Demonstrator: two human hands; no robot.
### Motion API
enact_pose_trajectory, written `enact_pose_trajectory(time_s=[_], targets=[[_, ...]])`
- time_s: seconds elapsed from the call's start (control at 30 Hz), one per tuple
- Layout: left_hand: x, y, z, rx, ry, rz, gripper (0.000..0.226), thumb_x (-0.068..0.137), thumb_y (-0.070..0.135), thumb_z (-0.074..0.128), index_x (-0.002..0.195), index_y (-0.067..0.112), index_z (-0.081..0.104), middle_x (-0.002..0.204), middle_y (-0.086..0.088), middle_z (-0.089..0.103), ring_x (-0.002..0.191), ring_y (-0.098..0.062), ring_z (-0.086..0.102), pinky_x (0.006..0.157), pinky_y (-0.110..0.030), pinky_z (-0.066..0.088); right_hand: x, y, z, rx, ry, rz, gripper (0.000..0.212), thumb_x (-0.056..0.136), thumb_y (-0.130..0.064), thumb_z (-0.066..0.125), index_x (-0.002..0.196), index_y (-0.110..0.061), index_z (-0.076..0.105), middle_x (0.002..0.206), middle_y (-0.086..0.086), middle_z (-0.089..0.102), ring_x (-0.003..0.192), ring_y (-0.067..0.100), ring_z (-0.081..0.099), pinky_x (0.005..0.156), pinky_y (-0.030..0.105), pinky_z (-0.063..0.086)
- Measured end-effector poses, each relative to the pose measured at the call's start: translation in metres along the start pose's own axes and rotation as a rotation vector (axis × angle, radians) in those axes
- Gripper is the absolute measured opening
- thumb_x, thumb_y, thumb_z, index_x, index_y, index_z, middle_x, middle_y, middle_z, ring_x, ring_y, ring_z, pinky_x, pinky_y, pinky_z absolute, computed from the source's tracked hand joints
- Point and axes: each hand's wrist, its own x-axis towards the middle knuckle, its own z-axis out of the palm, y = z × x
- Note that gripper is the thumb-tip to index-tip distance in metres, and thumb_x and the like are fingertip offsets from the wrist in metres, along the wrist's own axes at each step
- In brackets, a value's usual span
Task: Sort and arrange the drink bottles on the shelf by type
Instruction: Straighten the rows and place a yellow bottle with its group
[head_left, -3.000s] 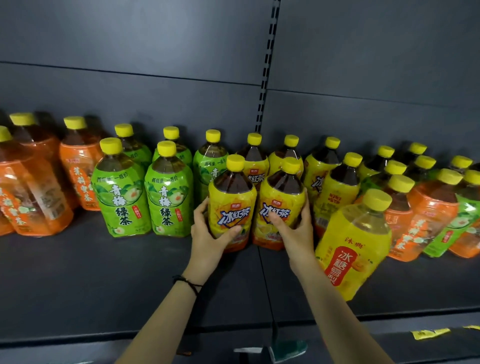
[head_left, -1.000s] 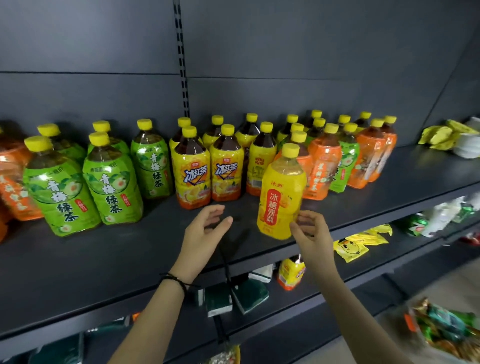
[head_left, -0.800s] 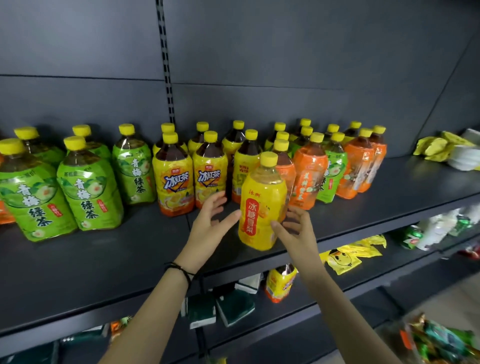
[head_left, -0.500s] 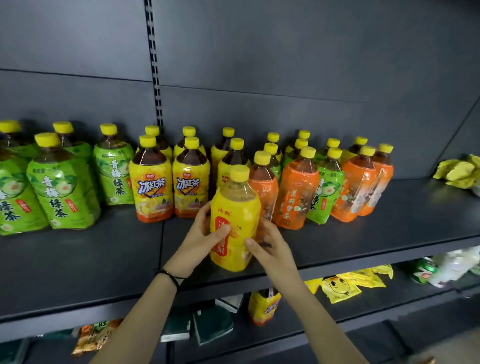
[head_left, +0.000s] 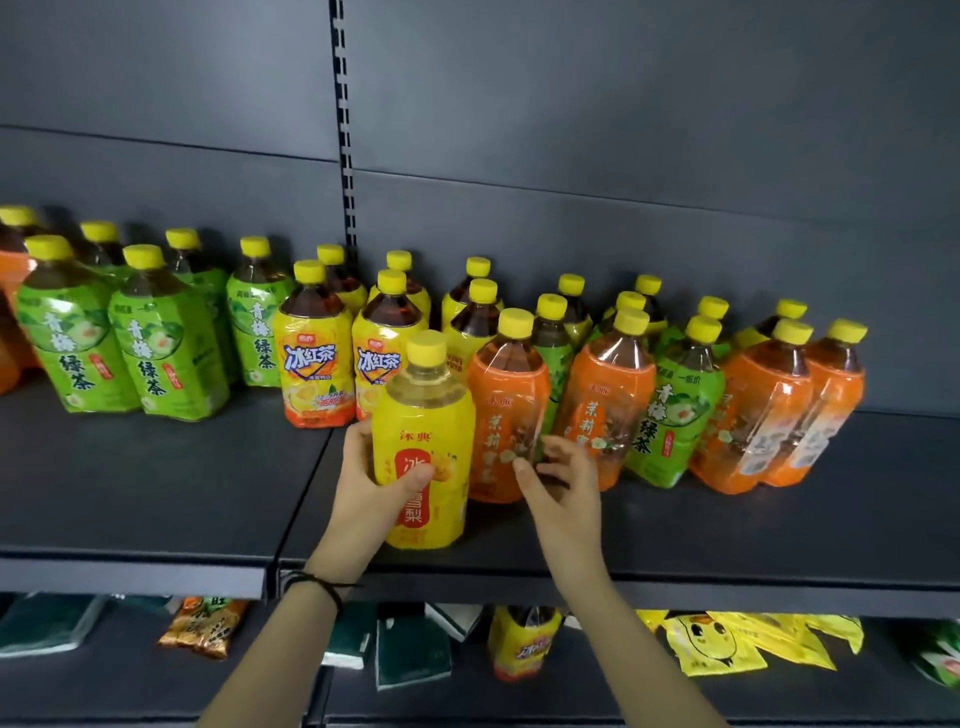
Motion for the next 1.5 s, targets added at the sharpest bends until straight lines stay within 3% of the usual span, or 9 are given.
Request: enact_pose_trajectory(time_s=[0.17, 0.23, 0.37, 0.67, 0.87, 1.03, 1.13, 1.3, 1.5], targets=[[-0.003, -0.005, 0.008, 0.044, 0.138, 0.027, 0.072, 0.046, 0.055, 0.078, 0.107, 0.043, 0.043, 0.111, 0.004, 0.063, 0.1, -0.014, 0.065, 0.079, -0.038, 0.056, 0.022, 0.009, 0.002, 0.003, -0.165, 0.113, 0.078, 0.071, -0.051, 0.077, 0.138, -0.032, 0.039, 0.136, -0.009, 0.047, 0.125, 0.011, 0.048, 0.102, 0.039, 0.047], [-0.003, -0.006, 0.006, 0.082, 0.145, 0.023, 0.078, 0.042, 0.064, 0.081, 0.108, 0.046, 0.043, 0.111, 0.005, 0.064, 0.101, -0.015, 0.065, 0.083, -0.044, 0.056, 0.025, 0.012, 0.006, 0.004, -0.179, 0.087, 0.073, 0.075, -0.044, 0.078, 0.136, -0.034, 0.04, 0.132, -0.012, 0.052, 0.123, 0.008, 0.049, 0.102, 0.035, 0.046], [-0.006, -0.002, 0.001, 0.133, 0.174, 0.052, 0.087, 0.031, 0.079, 0.076, 0.106, 0.048, 0.044, 0.106, 0.011, 0.065, 0.092, -0.003, 0.067, 0.073, -0.028, 0.055, 0.027, 0.01, 0.01, 0.004, -0.147, 0.057, 0.061, 0.076, -0.035, 0.079, 0.125, -0.041, 0.042, 0.12, -0.023, 0.054, 0.111, -0.003, 0.052, 0.091, 0.023, 0.044], [-0.009, 0.004, -0.023, 0.166, 0.253, 0.069, 0.091, 0.031, 0.079, 0.076, 0.107, 0.043, 0.041, 0.104, 0.011, 0.064, 0.088, 0.0, 0.067, 0.073, -0.03, 0.055, 0.042, 0.002, 0.069, -0.03, -0.261, 0.007, 0.055, 0.076, -0.032, 0.079, 0.118, -0.039, 0.044, 0.116, -0.018, 0.055, 0.114, 0.005, 0.051, 0.1, 0.032, 0.044], [-0.009, 0.008, -0.042, 0.139, 0.252, 0.06, 0.096, 0.03, 0.08, 0.075, 0.111, 0.042, 0.039, 0.107, 0.01, 0.061, 0.088, 0.001, 0.066, 0.067, -0.023, 0.054, 0.039, 0.011, 0.089, 0.039, -0.373, 0.064, 0.062, 0.081, -0.039, 0.073, 0.135, -0.036, 0.044, 0.138, -0.013, 0.048, 0.129, 0.008, 0.044, 0.11, 0.042, 0.04], [-0.009, 0.01, -0.055, 0.076, 0.096, 0.015, 0.102, 0.035, 0.073, 0.081, 0.12, 0.036, 0.037, 0.113, 0.004, 0.06, 0.091, -0.001, 0.067, 0.066, -0.019, 0.055, 0.011, 0.003, 0.076, 0.023, -0.194, -0.024, 0.032, 0.085, -0.034, 0.069, 0.11, -0.043, 0.051, 0.121, -0.012, 0.049, 0.11, 0.004, 0.052, 0.091, 0.027, 0.047], [-0.011, 0.006, -0.067, 0.099, 0.033, -0.018, 0.099, 0.04, 0.07, 0.082, 0.121, 0.032, 0.042, 0.115, 0.005, 0.062, 0.097, -0.002, 0.066, 0.071, -0.018, 0.054, -0.005, -0.011, 0.072, 0.117, -0.351, -0.025, 0.026, 0.085, -0.04, 0.063, 0.109, -0.041, 0.053, 0.113, -0.012, 0.059, 0.099, -0.001, 0.057, 0.082, 0.022, 0.046], [-0.013, 0.006, -0.07, 0.143, -0.015, -0.065, 0.095, 0.042, 0.067, 0.083, 0.122, 0.029, 0.048, 0.109, 0.015, 0.07, 0.101, -0.007, 0.067, 0.075, -0.019, 0.053, -0.004, -0.021, 0.088, 0.159, -0.578, 0.021, 0.054, 0.08, -0.056, 0.061, 0.13, -0.044, 0.044, 0.13, -0.016, 0.053, 0.112, -0.005, 0.054, 0.09, 0.021, 0.048], [-0.014, 0.0, -0.07, 0.111, 0.085, -0.042, 0.092, 0.043, 0.058, 0.089, 0.119, 0.021, 0.054, 0.108, 0.002, 0.071, 0.099, -0.019, 0.069, 0.074, -0.026, 0.056, -0.009, -0.022, 0.102, 0.21, -0.636, 0.026, 0.038, 0.09, -0.042, 0.058, 0.127, -0.046, 0.048, 0.129, -0.015, 0.058, 0.113, -0.005, 0.057, 0.084, 0.015, 0.051]])
